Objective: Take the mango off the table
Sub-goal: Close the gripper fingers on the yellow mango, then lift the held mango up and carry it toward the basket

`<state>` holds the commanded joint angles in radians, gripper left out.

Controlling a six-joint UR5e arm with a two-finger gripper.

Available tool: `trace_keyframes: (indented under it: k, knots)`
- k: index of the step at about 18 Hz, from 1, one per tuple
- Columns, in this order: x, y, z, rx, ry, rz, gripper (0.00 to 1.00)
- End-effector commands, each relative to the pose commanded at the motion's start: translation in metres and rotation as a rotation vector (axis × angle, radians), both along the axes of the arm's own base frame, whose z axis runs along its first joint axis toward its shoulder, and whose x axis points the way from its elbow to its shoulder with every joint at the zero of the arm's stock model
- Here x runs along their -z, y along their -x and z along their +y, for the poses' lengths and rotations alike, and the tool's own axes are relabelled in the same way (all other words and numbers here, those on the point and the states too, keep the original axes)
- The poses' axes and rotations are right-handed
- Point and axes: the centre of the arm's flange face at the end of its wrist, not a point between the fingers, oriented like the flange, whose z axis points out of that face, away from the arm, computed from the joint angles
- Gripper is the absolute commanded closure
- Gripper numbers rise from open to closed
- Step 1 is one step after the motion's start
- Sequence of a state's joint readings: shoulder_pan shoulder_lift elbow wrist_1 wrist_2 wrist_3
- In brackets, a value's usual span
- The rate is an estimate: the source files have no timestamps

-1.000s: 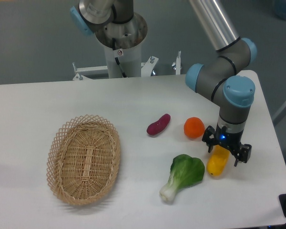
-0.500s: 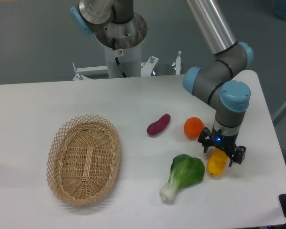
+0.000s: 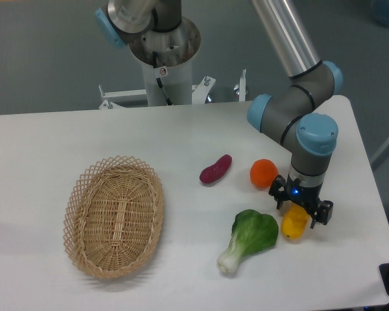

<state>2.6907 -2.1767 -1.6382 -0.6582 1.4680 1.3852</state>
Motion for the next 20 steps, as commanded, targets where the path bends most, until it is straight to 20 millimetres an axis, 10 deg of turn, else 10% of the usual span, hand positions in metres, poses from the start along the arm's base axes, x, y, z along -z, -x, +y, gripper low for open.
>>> trace_keyframes:
  k: [5, 15, 20]
  knots:
    - [-0.003, 0.001, 0.001, 0.0, -0.006, 0.023, 0.47]
    - [-0.01, 0.004, 0.003, 0.001, -0.014, 0.036, 0.62]
    - [-0.071, 0.01, 0.004, -0.146, -0.101, 0.086, 0.62]
